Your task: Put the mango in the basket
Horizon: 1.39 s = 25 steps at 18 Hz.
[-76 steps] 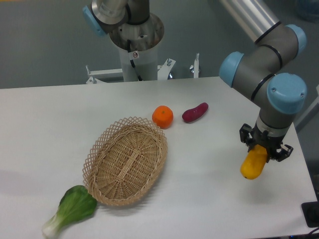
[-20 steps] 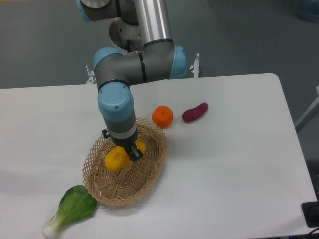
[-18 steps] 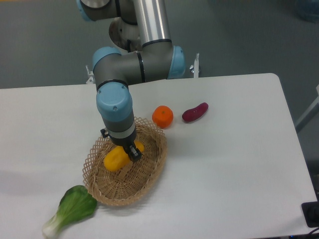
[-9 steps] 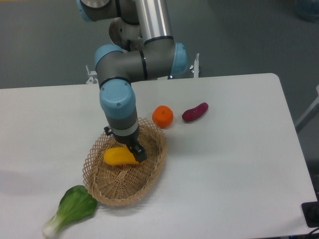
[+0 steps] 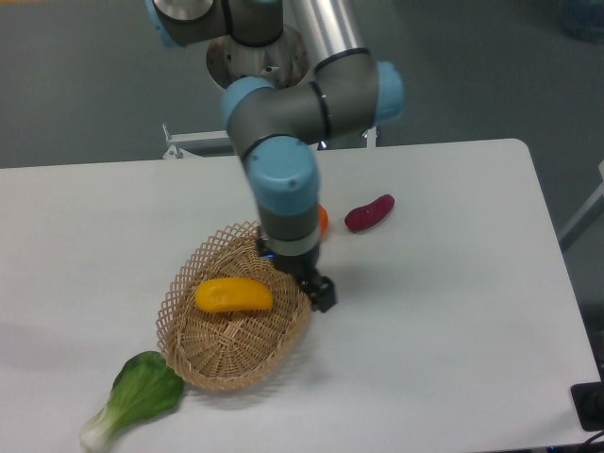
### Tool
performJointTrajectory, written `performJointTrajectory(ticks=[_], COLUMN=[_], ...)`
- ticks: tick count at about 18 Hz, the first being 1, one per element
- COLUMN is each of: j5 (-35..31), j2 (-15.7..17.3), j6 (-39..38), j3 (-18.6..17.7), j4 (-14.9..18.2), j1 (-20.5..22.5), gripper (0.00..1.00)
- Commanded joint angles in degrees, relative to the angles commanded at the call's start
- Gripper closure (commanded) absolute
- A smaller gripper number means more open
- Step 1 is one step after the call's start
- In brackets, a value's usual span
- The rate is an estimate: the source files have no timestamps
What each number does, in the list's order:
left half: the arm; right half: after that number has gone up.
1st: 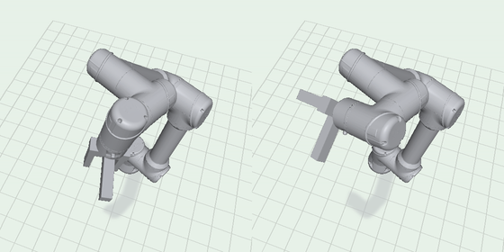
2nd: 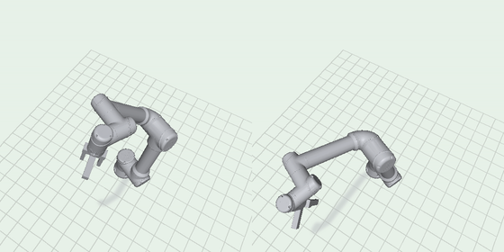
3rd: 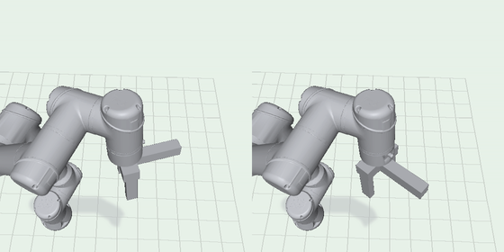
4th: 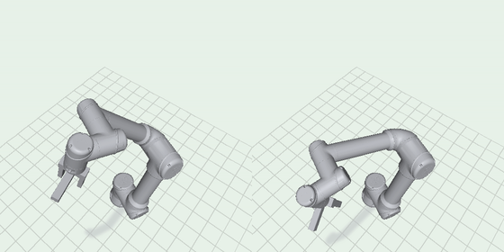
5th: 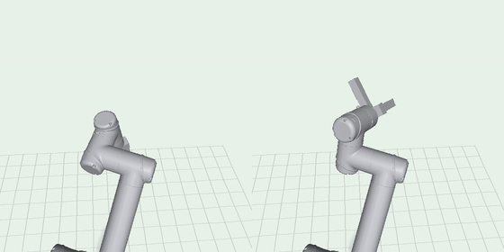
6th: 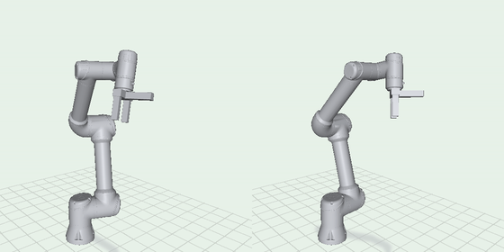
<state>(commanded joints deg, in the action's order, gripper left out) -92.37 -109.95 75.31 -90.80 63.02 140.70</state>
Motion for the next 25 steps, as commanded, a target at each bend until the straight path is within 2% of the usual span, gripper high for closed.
performJointTrajectory(ticks=[2, 6, 9, 14, 19, 22, 25], j5=[-0.35, -3.08, -2.82, -2.29, -2.2, -1.24, -0.09], j2=[-1.31, -5.27, -7.64, -9.05, -11.07, -12.83, -12.92], j6=[2.02, 2.64, 4.74, 8.97, 9.41, 9.41, 10.29], j3=[2.37, 9.31, 12.48, 13.63, 14.68, 16.88, 16.8], j4=[0.78, 5.88, 6.15, 5.8, 5.45, 5.54, 5.45], j1=[2.47, 6.51, 9.94, 14.16, 14.78, 15.05, 15.66], gripper=[0.0, 0.0, 0.0, 0.0, 0.0, 0.0, 0.0])
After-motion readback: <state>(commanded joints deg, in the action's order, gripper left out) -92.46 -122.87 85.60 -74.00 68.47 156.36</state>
